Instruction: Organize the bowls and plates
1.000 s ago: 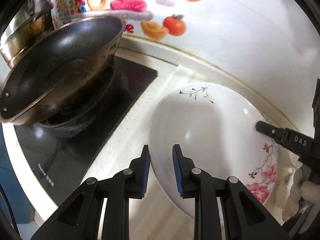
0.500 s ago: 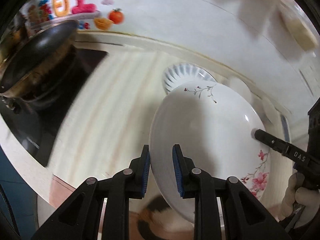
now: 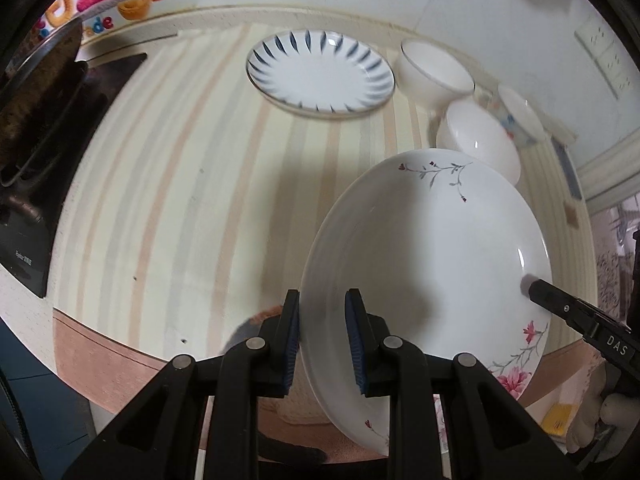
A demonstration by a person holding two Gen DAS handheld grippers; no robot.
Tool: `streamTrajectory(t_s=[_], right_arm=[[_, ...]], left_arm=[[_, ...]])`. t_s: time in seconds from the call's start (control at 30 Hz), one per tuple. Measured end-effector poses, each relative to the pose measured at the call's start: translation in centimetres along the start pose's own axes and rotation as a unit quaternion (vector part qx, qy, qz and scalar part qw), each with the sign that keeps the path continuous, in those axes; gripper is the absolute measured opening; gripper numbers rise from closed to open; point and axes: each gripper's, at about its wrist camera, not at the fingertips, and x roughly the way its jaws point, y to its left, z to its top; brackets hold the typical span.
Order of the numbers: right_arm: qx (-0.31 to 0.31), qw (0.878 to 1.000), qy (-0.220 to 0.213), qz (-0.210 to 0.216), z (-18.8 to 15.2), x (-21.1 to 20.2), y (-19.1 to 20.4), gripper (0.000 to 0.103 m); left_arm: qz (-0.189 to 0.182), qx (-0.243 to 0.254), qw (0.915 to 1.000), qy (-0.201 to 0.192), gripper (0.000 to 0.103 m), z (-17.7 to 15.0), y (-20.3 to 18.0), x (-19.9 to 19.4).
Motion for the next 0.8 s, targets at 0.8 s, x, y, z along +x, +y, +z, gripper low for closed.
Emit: streamTrajectory(t_s=[0.8], right_arm=[[0.034,0.999,0.029,-0.001,-1.3,3.8,-3.1,0.015]], left_arm=[[0.055,0.034,0.9971,0.040,0.020,-0.5,-2.0,4.1]])
